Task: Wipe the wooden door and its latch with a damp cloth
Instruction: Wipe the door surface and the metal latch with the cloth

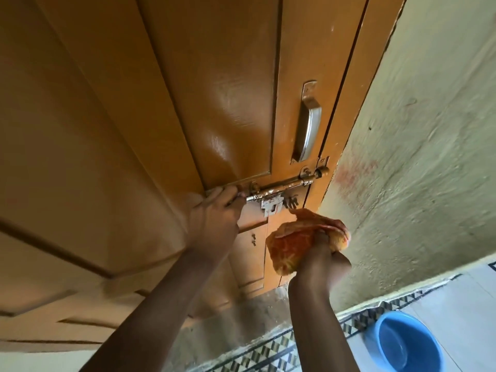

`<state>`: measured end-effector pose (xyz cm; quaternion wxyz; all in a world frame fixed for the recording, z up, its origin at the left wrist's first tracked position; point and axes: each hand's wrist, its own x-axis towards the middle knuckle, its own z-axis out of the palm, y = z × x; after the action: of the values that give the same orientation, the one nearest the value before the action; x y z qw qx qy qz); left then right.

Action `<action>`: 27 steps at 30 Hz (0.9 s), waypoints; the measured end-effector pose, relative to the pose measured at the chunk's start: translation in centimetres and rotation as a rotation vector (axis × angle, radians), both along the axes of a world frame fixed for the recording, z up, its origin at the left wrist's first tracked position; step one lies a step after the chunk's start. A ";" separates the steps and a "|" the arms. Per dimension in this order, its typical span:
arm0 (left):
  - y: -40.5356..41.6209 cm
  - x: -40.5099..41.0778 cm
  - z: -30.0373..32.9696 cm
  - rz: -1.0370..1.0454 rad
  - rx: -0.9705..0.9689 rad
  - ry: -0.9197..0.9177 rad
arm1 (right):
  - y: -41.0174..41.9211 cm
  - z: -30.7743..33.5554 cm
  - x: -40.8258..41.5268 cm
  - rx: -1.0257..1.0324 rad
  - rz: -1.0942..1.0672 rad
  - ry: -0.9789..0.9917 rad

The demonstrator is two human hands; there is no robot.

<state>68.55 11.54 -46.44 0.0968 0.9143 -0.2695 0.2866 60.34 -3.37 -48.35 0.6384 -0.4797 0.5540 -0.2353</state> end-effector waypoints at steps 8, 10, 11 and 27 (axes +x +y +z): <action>0.3 0.3 -0.2 -0.027 -0.019 0.009 | 2.3 1.5 3.1 -0.077 0.142 0.083; 0.3 0.3 0.0 -0.043 -0.030 0.024 | 3.0 2.3 4.7 -0.080 0.157 0.033; 0.4 0.4 0.1 -0.056 -0.035 0.039 | 3.3 2.7 5.2 -0.121 0.177 -0.006; 1.5 0.5 0.6 -0.168 -0.097 0.088 | 6.7 -0.1 5.2 -0.527 0.276 -0.179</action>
<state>69.05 13.00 -45.88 0.1766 0.8943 -0.3266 0.2496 65.50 3.31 -48.44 0.5643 -0.6768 0.3450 -0.3234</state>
